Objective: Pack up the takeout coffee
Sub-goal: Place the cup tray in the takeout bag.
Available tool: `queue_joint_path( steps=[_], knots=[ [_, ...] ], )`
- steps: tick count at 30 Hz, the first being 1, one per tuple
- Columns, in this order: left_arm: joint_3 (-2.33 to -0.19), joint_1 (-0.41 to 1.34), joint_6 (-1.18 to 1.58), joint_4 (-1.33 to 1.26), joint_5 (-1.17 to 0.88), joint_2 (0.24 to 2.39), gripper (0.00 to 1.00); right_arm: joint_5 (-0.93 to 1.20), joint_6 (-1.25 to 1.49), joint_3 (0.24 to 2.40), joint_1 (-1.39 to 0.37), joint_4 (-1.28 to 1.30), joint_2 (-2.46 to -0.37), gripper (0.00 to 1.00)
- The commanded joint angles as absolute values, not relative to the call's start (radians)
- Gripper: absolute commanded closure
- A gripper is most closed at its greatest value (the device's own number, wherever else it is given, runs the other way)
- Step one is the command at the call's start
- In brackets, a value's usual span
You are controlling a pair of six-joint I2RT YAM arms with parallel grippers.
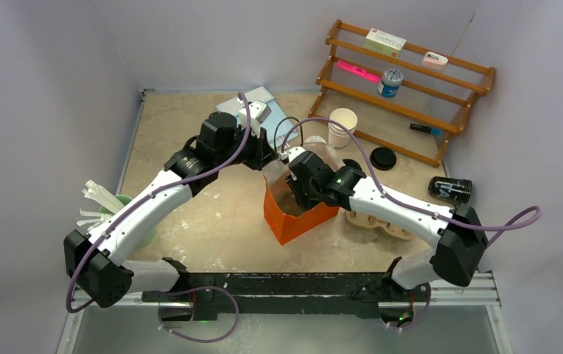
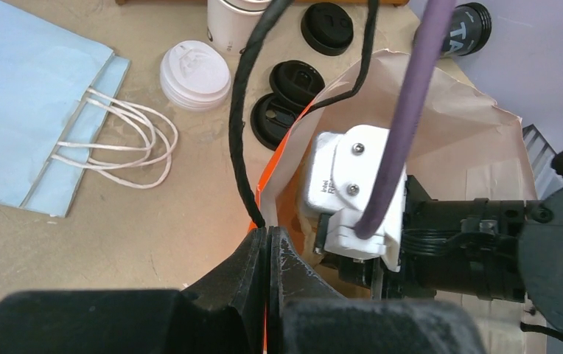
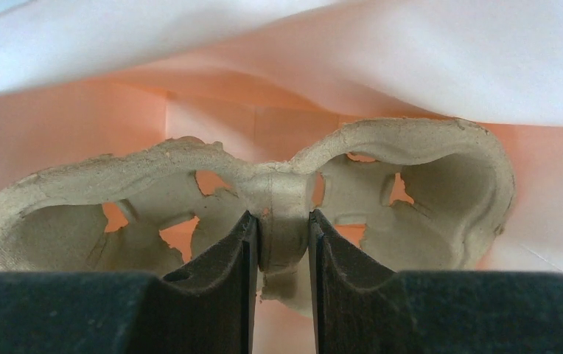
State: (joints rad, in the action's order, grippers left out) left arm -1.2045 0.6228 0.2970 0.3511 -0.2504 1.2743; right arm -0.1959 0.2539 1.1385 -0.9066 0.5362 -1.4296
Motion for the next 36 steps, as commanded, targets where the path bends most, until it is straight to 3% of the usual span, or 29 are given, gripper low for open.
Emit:
queue_joint_path(
  steps=[1,13,31,36],
  knots=[
    [-1.227,0.617,0.304,0.326,-0.264,1.266,1.00,-0.129,0.262,1.160,-0.907,0.615,-1.443,0.75],
    [-1.216,0.617,0.302,0.298,-0.283,1.260,1.00,-0.106,0.279,1.249,-0.908,0.750,-1.479,0.75],
    [-1.169,0.617,0.248,0.245,-0.295,1.200,1.00,-0.077,0.303,1.203,-0.908,0.747,-1.499,0.76],
    [-1.175,0.617,0.261,0.244,-0.285,1.223,0.73,-0.077,0.302,1.206,-0.907,0.744,-1.495,0.76]
  ],
)
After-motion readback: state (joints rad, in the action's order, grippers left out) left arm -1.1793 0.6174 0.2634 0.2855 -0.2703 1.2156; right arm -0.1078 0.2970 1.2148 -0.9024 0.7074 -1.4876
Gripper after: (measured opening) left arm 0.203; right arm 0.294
